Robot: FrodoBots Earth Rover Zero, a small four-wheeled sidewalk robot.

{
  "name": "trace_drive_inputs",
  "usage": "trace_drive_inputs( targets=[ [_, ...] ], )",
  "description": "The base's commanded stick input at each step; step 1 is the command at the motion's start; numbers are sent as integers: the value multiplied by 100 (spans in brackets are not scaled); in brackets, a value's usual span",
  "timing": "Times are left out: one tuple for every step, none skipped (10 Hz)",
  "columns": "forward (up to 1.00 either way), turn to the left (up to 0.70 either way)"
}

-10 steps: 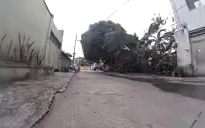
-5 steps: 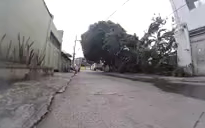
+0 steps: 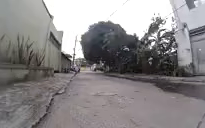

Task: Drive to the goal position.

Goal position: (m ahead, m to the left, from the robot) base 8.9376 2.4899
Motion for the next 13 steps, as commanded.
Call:
trace_drive_inputs(
  targets=[
    [11,0],
    [11,0],
    [11,0],
    [11,0],
    [11,0],
    [11,0],
    [11,0],
    [11,0],
    [11,0],
    [11,0],
    [11,0],
    [11,0],
    [11,0]
  ],
)
